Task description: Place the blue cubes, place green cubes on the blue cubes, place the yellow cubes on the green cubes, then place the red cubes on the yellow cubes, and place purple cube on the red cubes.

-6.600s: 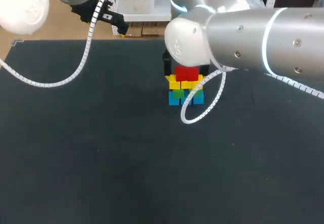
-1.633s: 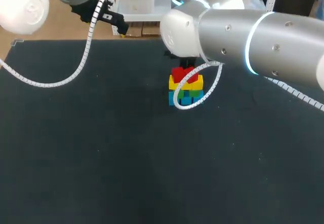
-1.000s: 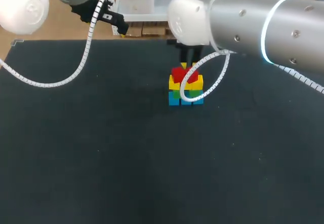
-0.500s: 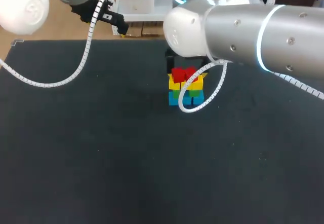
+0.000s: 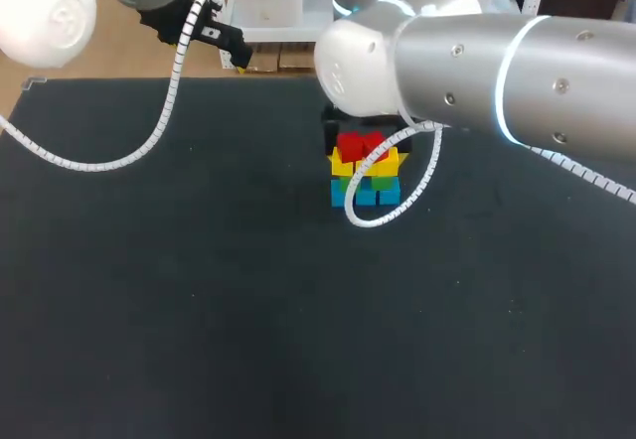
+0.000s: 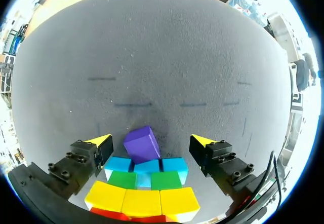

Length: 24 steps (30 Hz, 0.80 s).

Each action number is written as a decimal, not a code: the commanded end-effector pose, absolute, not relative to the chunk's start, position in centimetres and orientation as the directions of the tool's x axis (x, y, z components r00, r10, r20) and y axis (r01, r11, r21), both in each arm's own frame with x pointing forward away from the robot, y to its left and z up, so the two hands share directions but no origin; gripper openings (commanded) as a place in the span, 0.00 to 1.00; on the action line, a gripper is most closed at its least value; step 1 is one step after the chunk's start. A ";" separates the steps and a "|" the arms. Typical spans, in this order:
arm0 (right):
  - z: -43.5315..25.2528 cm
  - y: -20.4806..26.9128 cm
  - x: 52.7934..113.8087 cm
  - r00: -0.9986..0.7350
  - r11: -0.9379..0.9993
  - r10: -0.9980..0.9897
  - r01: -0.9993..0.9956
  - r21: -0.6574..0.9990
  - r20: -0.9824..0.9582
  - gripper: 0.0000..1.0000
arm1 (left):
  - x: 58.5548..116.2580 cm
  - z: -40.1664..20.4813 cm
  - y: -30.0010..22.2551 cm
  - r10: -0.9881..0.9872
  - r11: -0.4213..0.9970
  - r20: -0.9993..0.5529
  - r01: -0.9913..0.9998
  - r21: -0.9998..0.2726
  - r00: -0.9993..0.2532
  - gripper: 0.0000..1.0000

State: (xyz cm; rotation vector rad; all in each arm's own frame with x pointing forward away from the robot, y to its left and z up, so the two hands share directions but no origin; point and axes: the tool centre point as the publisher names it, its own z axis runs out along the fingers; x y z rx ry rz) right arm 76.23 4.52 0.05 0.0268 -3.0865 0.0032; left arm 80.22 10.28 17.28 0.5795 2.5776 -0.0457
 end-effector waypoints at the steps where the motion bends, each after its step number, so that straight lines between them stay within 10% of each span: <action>1: -0.2 4.3 75.5 -0.998 1.000 -0.020 -0.020 0.002 0.052 1.00 | 80.1 17.3 10.3 0.394 0.909 -0.475 0.410 0.073 -0.787 1.00; 6: -0.9 4.2 75.2 -0.998 1.000 -0.026 -0.026 0.002 0.058 1.00 | 80.1 17.3 10.3 0.394 0.909 -0.475 0.410 0.073 -0.787 1.00; 12: -0.9 4.1 75.2 -0.998 1.000 -0.030 -0.030 0.007 0.055 0.49 | 80.1 17.3 10.3 0.394 0.909 -0.475 0.410 0.073 -0.787 1.00; 24: -0.4 4.1 75.4 -0.998 0.999 -0.037 -0.037 0.008 0.051 0.21 | 80.1 17.3 10.3 0.394 0.909 -0.475 0.410 0.073 -0.787 1.00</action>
